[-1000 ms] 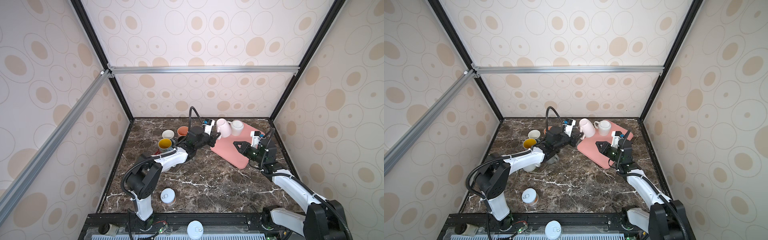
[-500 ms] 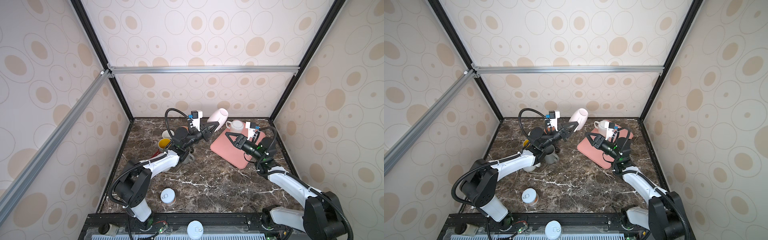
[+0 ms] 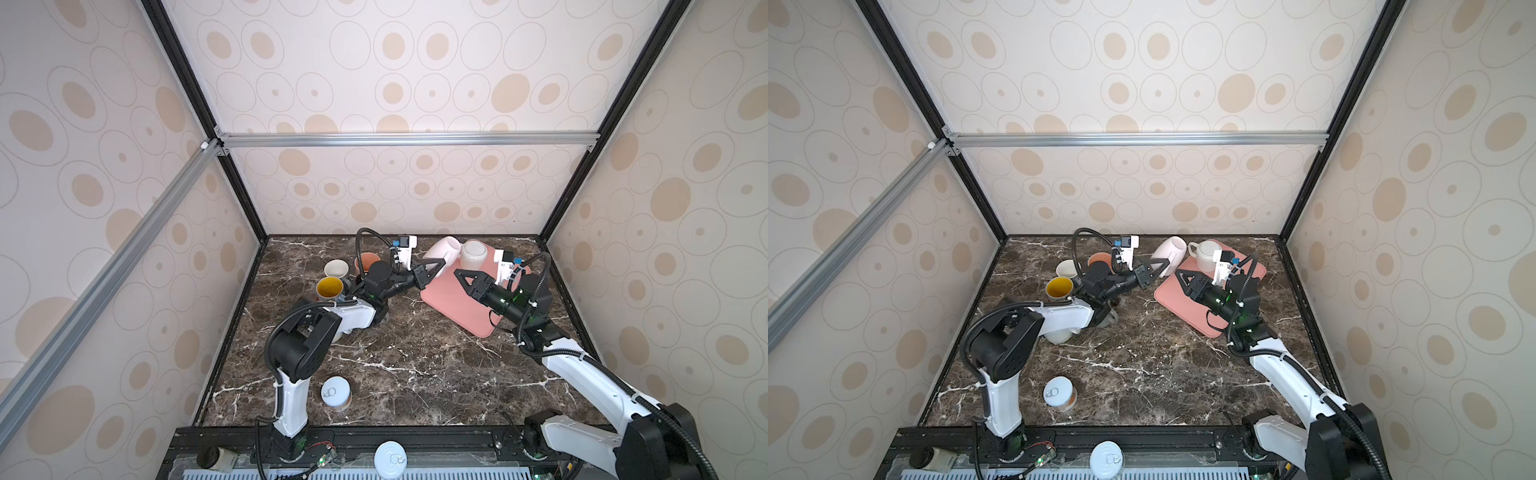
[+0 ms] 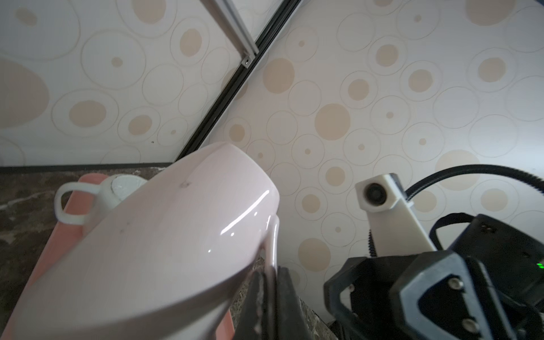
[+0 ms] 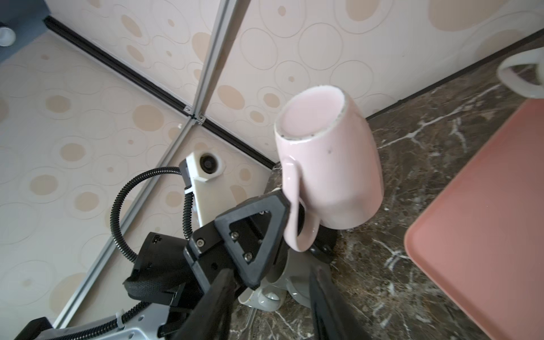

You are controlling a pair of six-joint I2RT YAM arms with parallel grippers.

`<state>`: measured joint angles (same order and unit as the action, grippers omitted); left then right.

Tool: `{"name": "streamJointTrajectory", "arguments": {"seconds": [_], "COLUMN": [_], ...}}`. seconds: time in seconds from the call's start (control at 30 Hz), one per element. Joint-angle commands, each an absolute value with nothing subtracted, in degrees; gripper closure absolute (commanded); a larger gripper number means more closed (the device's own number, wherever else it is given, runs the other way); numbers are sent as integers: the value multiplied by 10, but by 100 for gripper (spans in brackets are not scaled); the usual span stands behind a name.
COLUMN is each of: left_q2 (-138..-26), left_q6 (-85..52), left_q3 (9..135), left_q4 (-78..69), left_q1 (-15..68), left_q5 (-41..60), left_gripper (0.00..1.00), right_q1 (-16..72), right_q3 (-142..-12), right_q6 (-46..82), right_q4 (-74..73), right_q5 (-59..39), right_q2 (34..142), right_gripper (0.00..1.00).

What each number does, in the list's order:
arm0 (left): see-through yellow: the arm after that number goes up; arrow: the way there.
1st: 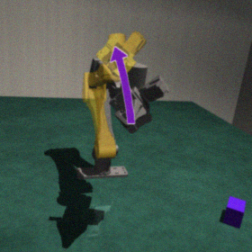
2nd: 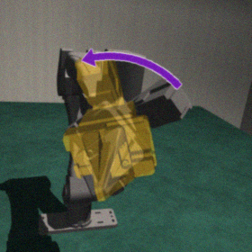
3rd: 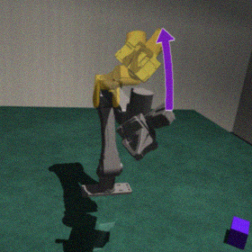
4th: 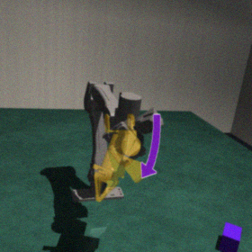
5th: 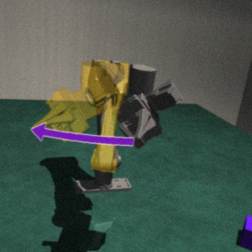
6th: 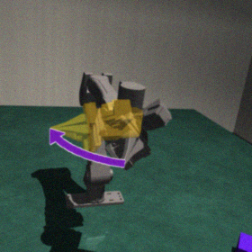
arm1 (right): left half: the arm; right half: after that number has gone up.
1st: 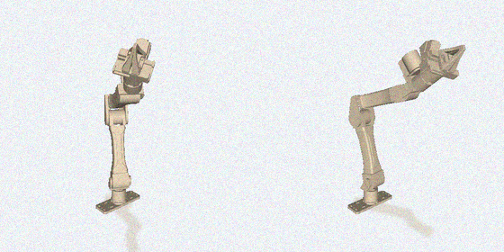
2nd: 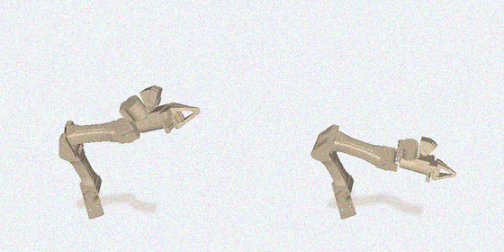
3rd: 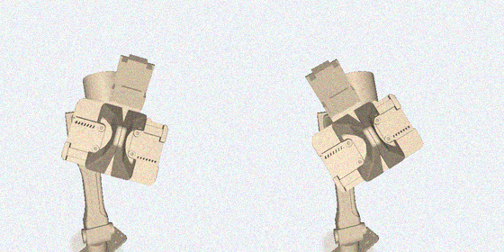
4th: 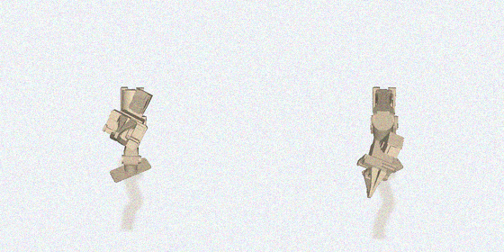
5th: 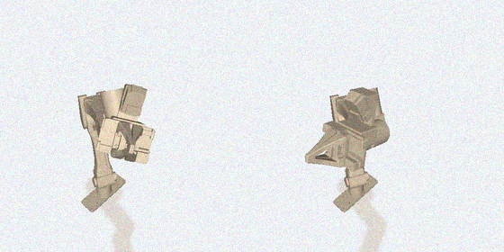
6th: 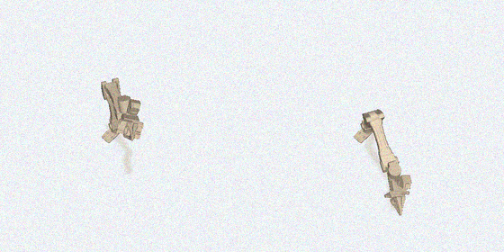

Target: Turn the mug right side up

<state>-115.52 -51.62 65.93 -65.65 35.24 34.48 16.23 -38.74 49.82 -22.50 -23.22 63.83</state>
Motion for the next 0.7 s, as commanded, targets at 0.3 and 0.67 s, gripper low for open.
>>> {"name": "streamJointTrajectory", "arguments": {"seconds": [0.3, 0.67], "left_q2": [-1339, -1337], "left_q6": [-538, -475], "left_q3": [795, 803], "left_q4": [-736, -658], "left_q1": [374, 375], "left_q5": [342, 339], "left_gripper": [100, 100], "right_q1": [51, 49], "right_q3": [-429, -493], "right_q6": [471, 432], "right_q4": [-102, -83], "right_q5": [-255, -252], "right_q2": [819, 928], "right_gripper": [55, 56]}}
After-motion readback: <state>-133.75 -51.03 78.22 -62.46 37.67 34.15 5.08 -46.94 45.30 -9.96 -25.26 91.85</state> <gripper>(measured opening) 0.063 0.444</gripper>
